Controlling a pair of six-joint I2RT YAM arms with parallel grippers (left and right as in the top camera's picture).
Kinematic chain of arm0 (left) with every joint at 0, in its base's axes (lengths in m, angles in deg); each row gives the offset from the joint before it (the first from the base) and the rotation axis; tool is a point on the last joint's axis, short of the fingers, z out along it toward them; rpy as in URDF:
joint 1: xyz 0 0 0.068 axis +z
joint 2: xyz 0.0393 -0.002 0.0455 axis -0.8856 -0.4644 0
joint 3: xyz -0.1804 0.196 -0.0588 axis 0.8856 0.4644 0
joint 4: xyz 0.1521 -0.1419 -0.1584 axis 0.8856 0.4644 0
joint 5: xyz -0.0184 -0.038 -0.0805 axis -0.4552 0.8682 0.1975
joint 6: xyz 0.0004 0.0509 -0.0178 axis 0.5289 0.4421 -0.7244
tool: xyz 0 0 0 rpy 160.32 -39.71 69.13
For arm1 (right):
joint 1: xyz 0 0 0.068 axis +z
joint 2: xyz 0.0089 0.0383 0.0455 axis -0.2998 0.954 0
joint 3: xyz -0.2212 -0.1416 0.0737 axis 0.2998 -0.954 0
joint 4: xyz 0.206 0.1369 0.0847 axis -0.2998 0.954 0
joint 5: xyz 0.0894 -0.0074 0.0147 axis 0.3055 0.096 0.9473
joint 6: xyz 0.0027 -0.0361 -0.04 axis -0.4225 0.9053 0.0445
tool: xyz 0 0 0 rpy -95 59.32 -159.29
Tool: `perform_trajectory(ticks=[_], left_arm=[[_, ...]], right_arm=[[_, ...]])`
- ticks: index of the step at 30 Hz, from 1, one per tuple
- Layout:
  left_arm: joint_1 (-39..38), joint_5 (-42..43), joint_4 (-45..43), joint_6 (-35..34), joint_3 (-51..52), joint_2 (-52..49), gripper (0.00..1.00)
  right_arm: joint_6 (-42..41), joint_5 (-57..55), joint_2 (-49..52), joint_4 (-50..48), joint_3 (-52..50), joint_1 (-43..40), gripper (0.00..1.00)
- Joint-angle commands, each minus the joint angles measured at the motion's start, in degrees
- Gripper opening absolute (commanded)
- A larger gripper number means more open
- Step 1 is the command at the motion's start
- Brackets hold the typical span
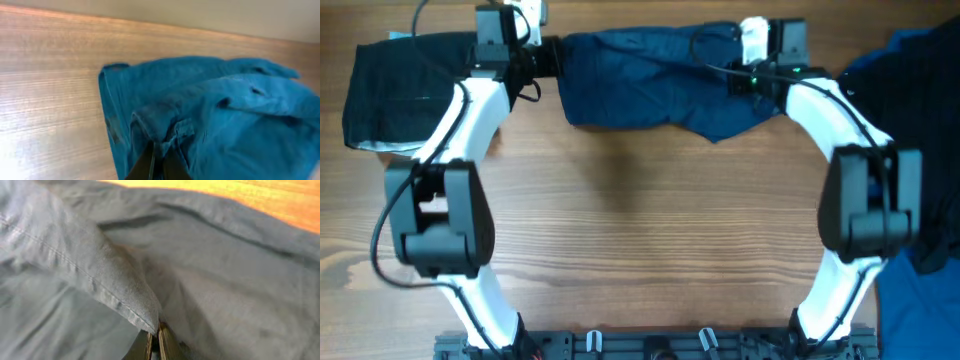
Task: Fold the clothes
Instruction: 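Lift the shorts with both grippers and stretch them apart, then lay the shorts flat on the table, pulling both grippers toward the top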
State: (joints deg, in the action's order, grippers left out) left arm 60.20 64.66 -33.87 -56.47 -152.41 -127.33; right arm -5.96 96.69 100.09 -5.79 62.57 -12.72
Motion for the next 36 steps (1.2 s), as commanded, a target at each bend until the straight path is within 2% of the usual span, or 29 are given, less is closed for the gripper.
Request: perform_trajectory(ticks=[1, 4, 9, 14, 18, 21, 26, 32, 36], left_arm=[[0.3, 0.9, 7.5, 0.1, -0.9, 7.2, 0.04], [0.3, 0.9, 16.8, 0.3, -0.9, 9.1, 0.04], [0.3, 0.9, 33.0, 0.3, -0.9, 9.3, 0.04], [-0.8, 0.8, 42.6, 0.3, -0.9, 11.9, 0.04], [-2.7, 0.8, 49.0, 0.3, -0.9, 18.2, 0.04], [-4.7, 0.6, 53.3, 0.3, -0.9, 19.2, 0.04], [-8.3, -3.8, 58.7, 0.1, 2.1, 18.9, 0.04], [-10.0, -3.6, 65.1, -1.7, 5.2, 18.9, 0.04], [-14.1, -2.2, 70.1, -2.3, 5.8, 18.9, 0.04]], right_arm=[[3.1, -0.5, -10.6, 8.9, -0.1, -0.1, 0.04], [3.2, -0.6, -16.7, 20.5, -0.1, -0.1, 0.04], [5.9, -1.0, -19.3, 37.1, -0.1, -0.1, 0.04], [5.2, -1.0, -19.3, 46.5, -0.1, -0.1, 0.04], [3.1, -1.0, -19.3, 52.7, -0.1, -0.1, 0.04], [2.5, -1.0, -19.3, 55.6, -0.5, -0.1, 0.04], [-0.3, -1.0, -19.2, 56.0, -6.7, -0.1, 0.04], [-7.5, -7.6, -19.2, 55.9, -14.3, -0.1, 0.05], [-7.8, -7.9, -19.2, 55.8, -14.9, -0.1, 0.06]])
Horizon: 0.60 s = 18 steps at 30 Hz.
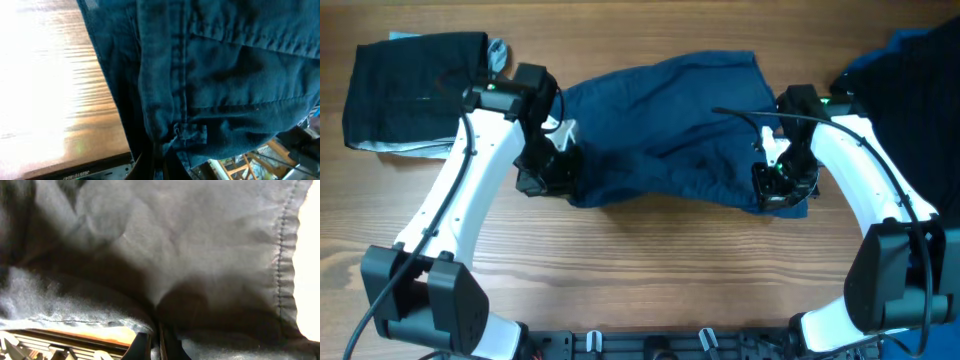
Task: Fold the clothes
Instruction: 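Lay the shorts flat on the table, pulling both grippers toward the top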
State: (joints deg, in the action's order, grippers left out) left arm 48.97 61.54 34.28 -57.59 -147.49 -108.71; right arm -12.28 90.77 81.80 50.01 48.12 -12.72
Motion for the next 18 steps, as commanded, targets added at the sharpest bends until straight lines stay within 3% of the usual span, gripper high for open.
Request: perform_trajectory(ticks=[1, 2, 5, 7, 8, 9, 10, 11, 16, 18], left_arm=[[-4.0, 1.0, 1.9, -1.9, 1.6, 0.3, 0.04], [-5.2, 1.0, 1.9, -2.8, 2.8, 0.3, 0.04], [-10.1, 7.4, 1.1, -3.4, 10.0, 0.3, 0.04], [-13.2, 12.2, -0.3, -3.4, 14.1, 0.3, 0.07], [-15.2, 13.8, -0.3, -3.4, 16.0, 0.3, 0.15], [-17.2, 14.0, 0.2, -3.3, 17.3, 0.3, 0.47], [-18.6, 14.0, 1.4, -3.4, 17.5, 0.3, 0.59], [-19.6, 14.0, 2.4, -3.4, 17.5, 0.6, 0.62], [-19.9, 14.2, 4.9, -8.4, 16.5, 5.9, 0.66], [-19.7, 10.6, 2.9, -12.2, 14.4, 9.3, 0.65]], right_arm=[[-1.5, -2.0, -0.9, 0.1, -0.5, -0.1, 0.07], [-1.5, -2.0, -0.9, 0.2, -0.5, -0.1, 0.11], [-1.3, -2.9, -0.9, 1.3, -0.5, -0.1, 0.45], [-1.3, -3.1, -1.0, 1.7, -0.5, -0.1, 0.57], [-1.3, -3.1, -1.0, 1.6, -0.1, -0.1, 0.67], [-1.3, -3.1, -1.0, 1.1, 0.8, -0.2, 0.74], [-1.3, -3.1, -1.0, 1.1, 2.6, -0.3, 0.77], [-1.3, -3.0, -1.0, 1.1, 4.1, -0.4, 0.78], [-1.5, -2.8, -1.0, -2.3, 9.5, -0.5, 0.78], [-1.4, -2.4, -0.9, -3.0, 9.5, -0.5, 0.77]])
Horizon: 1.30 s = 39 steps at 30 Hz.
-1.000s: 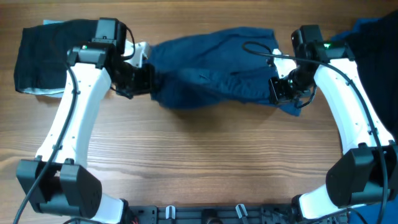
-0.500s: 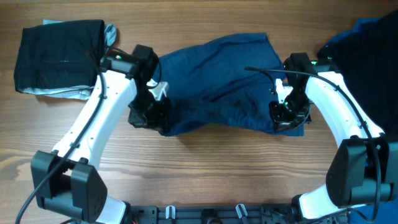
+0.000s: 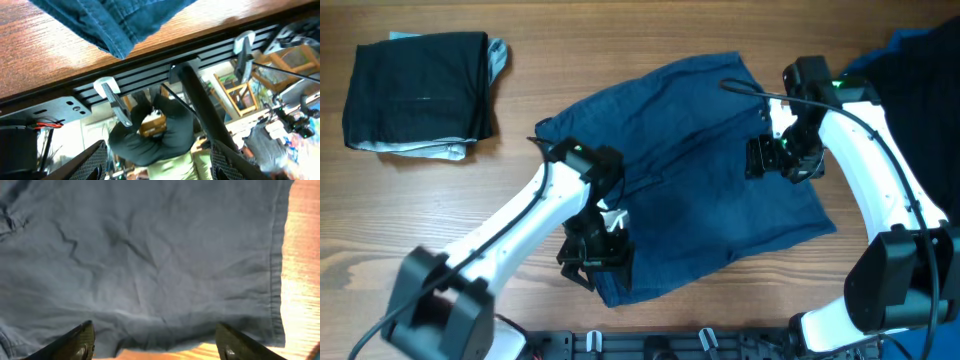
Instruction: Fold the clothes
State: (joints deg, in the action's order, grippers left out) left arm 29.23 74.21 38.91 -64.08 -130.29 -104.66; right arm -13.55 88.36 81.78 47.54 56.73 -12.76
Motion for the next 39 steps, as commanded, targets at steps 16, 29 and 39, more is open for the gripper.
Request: perform_trajectory(ticks=[16, 29, 39], left_arm=[[13.7, -21.4, -33.4, -15.7, -1.9, -20.9, 0.04], [20.4, -29.8, -50.9, -11.5, 1.4, -21.4, 0.04], [26.2, -30.1, -87.0, -4.1, 1.4, -21.7, 0.04]], right_arm=[[-1.7, 0.0, -0.9, -2.8, 0.6, -0.4, 0.84], [-1.7, 0.0, -0.9, -30.4, 0.6, -0.4, 1.00], [-1.7, 0.0, -0.9, -30.8, 0.6, -0.4, 1.00]])
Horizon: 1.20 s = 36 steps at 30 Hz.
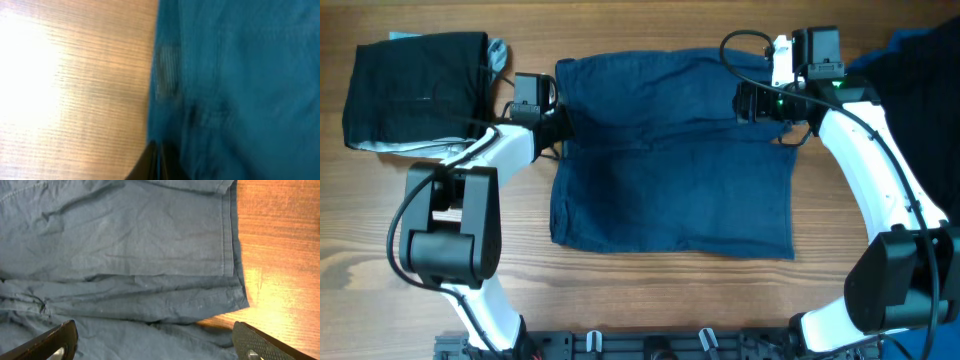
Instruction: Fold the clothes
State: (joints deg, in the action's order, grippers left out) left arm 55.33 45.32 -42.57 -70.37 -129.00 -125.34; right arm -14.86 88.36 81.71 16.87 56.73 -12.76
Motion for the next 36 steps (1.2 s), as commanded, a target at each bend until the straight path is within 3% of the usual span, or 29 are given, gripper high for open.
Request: perform_trajectory(ticks=[1, 4, 9, 11, 13, 16, 17, 18, 19, 26, 35, 36], left_arm=[[0.1, -1.0, -8.3, 2.4, -0.2, -0.8, 0.07], [0.1, -0.8, -5.2, 2.4, -4.6, 3.4, 0.06], [-1.3, 10.5, 13.2, 0.1, -7.3, 14.8, 0.04], [-2.9, 13.2, 19.7, -0.9, -6.9, 14.0, 0.04], [-5.4, 14.6, 20.8, -0.9, -6.5, 10.9, 0.08], [-9.3, 14.6, 18.1, -0.9, -6.5, 5.3, 0.09], [-10.6, 14.6, 16.9, -0.9, -6.5, 3.4, 0.11], [-11.5, 14.6, 15.6, -0.8, -6.5, 1.6, 0.17], [-12.2, 14.6, 13.7, -0.9, -6.5, -1.4, 0.18], [-12.2, 13.5, 14.0, -0.9, -6.5, -3.9, 0.17], [-12.1, 10.4, 14.5, -0.8, -6.5, -3.9, 0.16], [-12.1, 9.9, 14.7, -0.8, -6.5, -3.9, 0.11]], right_arm=[[-0.4, 0.0, -0.9, -0.1, 0.6, -0.4, 1.00], [-0.4, 0.0, -0.9, -0.1, 0.6, -0.4, 1.00], [-0.4, 0.0, -0.9, -0.1, 0.6, -0.4, 1.00], [-0.4, 0.0, -0.9, -0.1, 0.6, -0.4, 1.00], [-1.2, 0.7, -0.9, -0.7, 0.6, -0.4, 1.00], [-11.8, 7.5, -0.9, 0.7, 0.6, -0.4, 1.00], [-15.6, 10.1, -0.9, 2.3, 0.6, -0.4, 0.84], [-16.0, 11.4, -0.7, 2.7, 0.2, -0.3, 0.35], [-18.9, 11.7, -0.4, 1.6, -2.2, 0.6, 0.04], [-18.9, 11.6, 4.0, -17.5, -18.8, 3.9, 0.04], [-21.8, -11.5, 13.8, -15.9, -20.2, 3.8, 0.04], [-23.1, -11.5, 13.7, -14.7, -20.2, 3.8, 0.04]])
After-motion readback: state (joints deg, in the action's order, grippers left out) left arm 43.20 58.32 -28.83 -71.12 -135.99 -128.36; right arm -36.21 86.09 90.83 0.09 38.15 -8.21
